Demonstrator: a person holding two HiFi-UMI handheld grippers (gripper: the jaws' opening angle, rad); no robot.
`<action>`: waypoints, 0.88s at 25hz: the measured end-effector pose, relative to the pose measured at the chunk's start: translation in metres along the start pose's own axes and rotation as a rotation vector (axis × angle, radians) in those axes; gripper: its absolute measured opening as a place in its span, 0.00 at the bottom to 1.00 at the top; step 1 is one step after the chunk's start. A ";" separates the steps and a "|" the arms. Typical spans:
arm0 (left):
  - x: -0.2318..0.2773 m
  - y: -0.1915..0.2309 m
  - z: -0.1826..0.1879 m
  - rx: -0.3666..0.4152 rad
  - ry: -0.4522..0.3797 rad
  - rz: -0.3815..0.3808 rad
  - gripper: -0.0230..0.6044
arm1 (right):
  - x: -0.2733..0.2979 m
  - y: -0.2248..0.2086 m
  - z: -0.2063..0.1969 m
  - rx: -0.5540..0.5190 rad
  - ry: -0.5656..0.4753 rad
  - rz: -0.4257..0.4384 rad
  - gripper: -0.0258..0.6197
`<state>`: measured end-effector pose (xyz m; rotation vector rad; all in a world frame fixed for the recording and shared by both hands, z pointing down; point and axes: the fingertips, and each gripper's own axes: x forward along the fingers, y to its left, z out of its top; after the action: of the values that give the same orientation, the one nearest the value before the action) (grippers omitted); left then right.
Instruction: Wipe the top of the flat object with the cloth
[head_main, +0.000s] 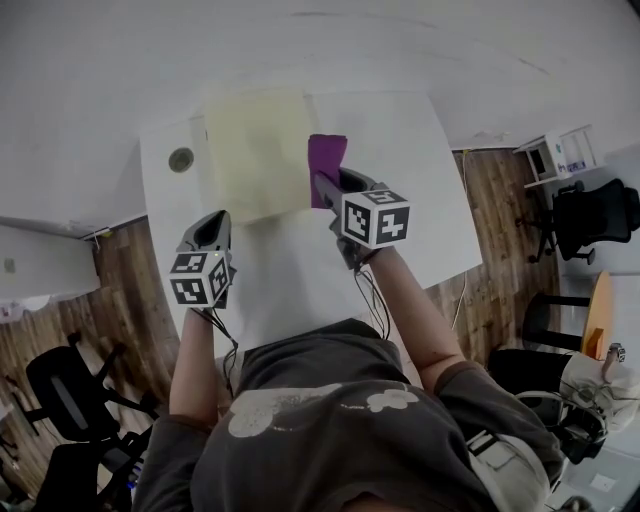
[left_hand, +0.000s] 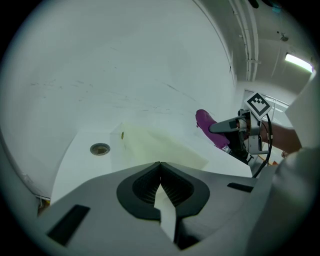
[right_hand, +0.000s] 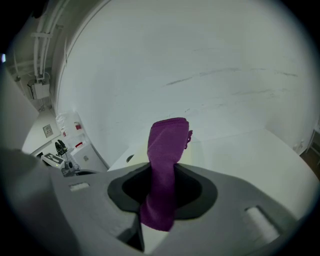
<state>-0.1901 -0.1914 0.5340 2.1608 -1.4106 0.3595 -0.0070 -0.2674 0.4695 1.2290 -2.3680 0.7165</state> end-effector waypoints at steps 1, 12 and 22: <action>0.002 0.001 -0.001 0.003 0.008 0.005 0.03 | 0.004 0.001 0.002 -0.004 0.003 0.007 0.22; 0.019 0.009 -0.017 -0.035 0.071 0.039 0.03 | 0.054 0.019 0.031 -0.079 0.035 0.104 0.22; 0.023 0.012 -0.020 -0.092 0.075 0.072 0.03 | 0.104 0.036 0.049 -0.151 0.079 0.169 0.22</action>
<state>-0.1901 -0.2014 0.5656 2.0064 -1.4381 0.3903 -0.0986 -0.3455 0.4770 0.9310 -2.4309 0.6112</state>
